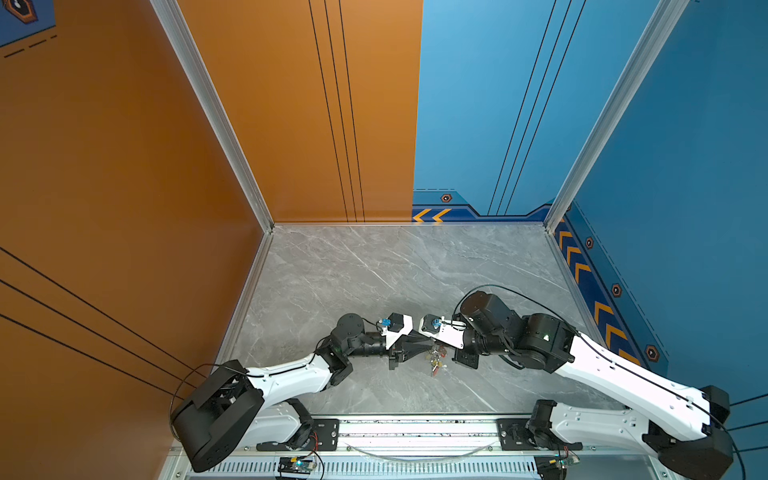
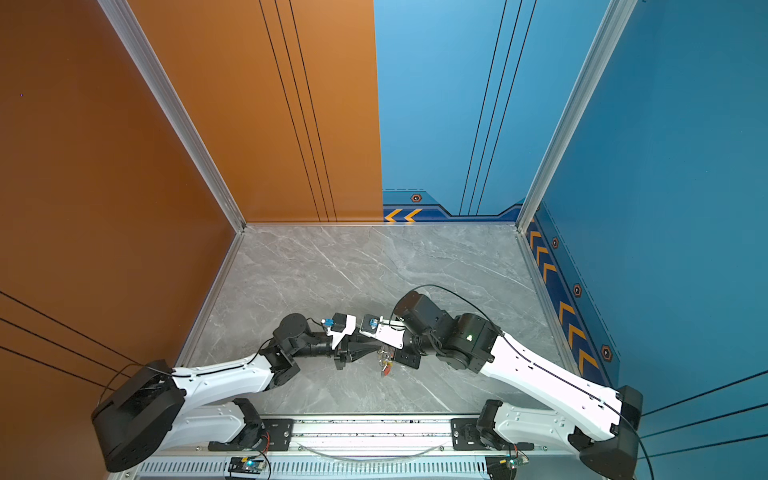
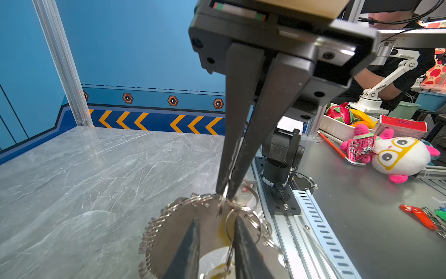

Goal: Put the keys on the keyring

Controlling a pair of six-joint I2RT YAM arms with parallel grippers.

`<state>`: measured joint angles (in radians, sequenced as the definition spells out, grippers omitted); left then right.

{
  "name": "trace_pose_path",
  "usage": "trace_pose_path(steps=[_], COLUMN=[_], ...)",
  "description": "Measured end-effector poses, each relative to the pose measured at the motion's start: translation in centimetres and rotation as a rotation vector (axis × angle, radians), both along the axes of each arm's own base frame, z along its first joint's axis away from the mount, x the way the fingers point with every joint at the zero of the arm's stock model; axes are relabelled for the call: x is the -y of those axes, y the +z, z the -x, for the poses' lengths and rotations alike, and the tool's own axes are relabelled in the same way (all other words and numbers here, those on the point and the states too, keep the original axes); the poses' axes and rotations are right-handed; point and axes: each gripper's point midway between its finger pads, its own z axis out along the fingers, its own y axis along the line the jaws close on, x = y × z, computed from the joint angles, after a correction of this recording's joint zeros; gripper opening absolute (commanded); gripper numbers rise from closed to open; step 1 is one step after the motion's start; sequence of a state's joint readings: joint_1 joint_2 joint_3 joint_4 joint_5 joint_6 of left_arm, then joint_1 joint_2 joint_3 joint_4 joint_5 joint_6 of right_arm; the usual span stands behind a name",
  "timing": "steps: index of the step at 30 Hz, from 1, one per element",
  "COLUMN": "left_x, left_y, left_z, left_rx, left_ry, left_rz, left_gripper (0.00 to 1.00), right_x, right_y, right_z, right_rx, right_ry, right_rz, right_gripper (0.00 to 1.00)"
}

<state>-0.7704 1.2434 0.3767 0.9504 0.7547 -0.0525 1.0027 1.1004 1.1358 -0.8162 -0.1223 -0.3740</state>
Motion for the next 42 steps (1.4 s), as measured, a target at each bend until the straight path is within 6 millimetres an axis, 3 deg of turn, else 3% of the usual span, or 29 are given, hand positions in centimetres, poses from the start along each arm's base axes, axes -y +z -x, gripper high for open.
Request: trace_pose_path(steps=[9,21,29,38,42], left_x=[0.1,0.3,0.3,0.1,0.0], left_y=[0.1,-0.7,-0.7,-0.8,-0.8], left_z=[0.0,0.2,0.3,-0.7,-1.4], left_rx=[-0.029,-0.072,-0.071,-0.073,-0.072], left_ry=[-0.025,-0.050,-0.054,0.002,0.035], left_rz=[-0.001,-0.021,-0.024,-0.027,-0.025], left_gripper=[0.25,0.07,0.00,0.00,0.00], right_x=[-0.4,-0.5,-0.5,0.1,1.3], right_y=[-0.5,-1.0,-1.0,-0.2,1.0], right_z=[0.0,0.0,-0.1,-0.9,-1.7], right_rx=[-0.028,-0.036,-0.038,0.014,0.059], right_ry=[0.046,0.059,0.058,-0.004,-0.080], right_rz=[0.082,0.111,0.115,0.077,0.008], right_gripper=[0.00,0.00,0.00,0.23,0.25])
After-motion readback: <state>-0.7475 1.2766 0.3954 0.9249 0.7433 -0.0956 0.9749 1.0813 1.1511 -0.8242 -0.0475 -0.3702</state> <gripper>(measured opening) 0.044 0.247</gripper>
